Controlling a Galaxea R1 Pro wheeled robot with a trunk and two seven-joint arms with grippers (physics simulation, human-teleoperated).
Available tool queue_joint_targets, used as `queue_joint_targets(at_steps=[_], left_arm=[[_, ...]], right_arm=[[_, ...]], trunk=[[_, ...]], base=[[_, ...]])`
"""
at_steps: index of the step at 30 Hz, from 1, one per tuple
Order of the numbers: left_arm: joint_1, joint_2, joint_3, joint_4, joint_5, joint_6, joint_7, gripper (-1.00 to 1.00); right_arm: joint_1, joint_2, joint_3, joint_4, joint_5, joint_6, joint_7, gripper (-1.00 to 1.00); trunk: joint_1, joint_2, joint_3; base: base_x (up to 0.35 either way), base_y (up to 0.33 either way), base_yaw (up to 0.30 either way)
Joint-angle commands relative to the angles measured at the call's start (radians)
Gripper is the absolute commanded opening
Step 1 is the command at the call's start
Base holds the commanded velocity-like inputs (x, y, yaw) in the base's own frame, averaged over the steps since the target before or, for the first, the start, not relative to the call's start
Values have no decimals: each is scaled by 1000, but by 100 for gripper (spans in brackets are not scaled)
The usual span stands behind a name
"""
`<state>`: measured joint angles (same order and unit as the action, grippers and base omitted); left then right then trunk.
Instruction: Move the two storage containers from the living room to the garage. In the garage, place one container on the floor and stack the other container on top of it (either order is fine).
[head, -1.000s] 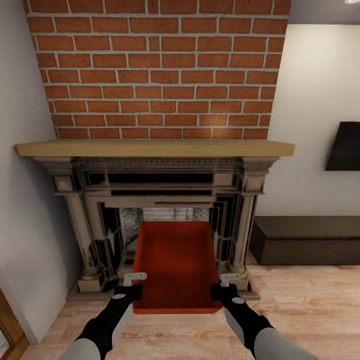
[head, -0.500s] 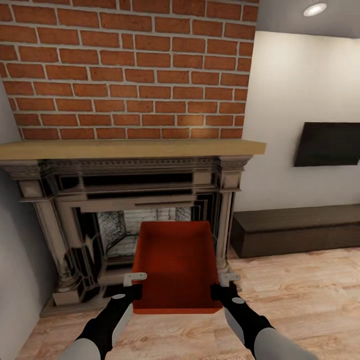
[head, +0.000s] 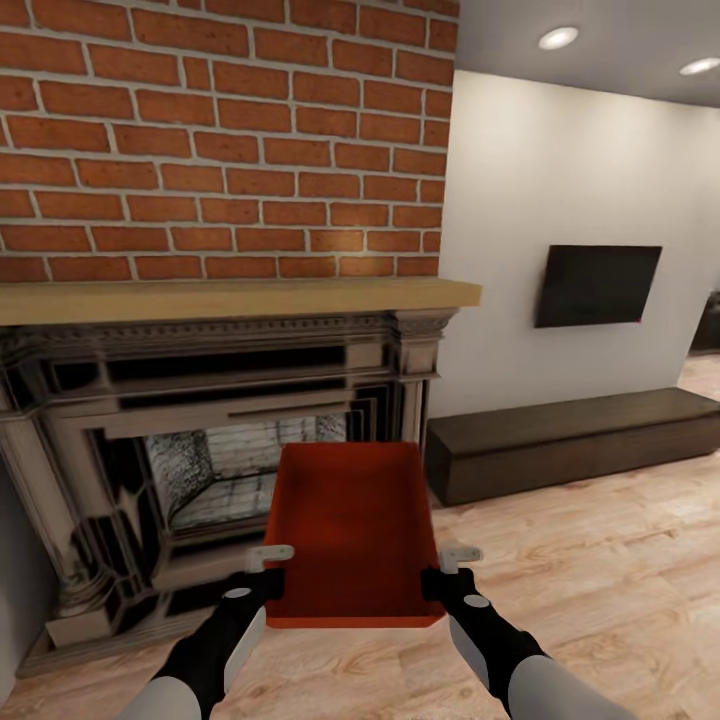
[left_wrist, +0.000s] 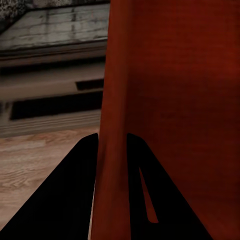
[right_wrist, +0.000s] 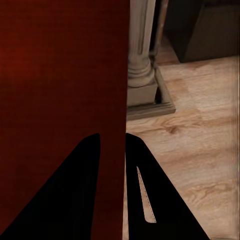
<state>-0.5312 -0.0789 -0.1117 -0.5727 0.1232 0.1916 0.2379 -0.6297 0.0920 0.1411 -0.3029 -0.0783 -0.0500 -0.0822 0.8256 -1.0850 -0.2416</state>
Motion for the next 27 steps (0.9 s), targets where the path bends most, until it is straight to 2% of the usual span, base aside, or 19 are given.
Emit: queue_joint_targets(at_steps=[1, 27], left_arm=[[-1, 2, 20, -6, -4, -19, 15, -100], [-1, 2, 20, -6, -4, -19, 15, -100]], right_arm=[[-1, -13, 0, 4, -15, -4, -7, -100], [-1, -13, 0, 4, -15, -4, -7, -100]], trunk=[[0, -1, -1], [0, -1, -1]], base=[[0, 0, -261], [0, 0, -261]])
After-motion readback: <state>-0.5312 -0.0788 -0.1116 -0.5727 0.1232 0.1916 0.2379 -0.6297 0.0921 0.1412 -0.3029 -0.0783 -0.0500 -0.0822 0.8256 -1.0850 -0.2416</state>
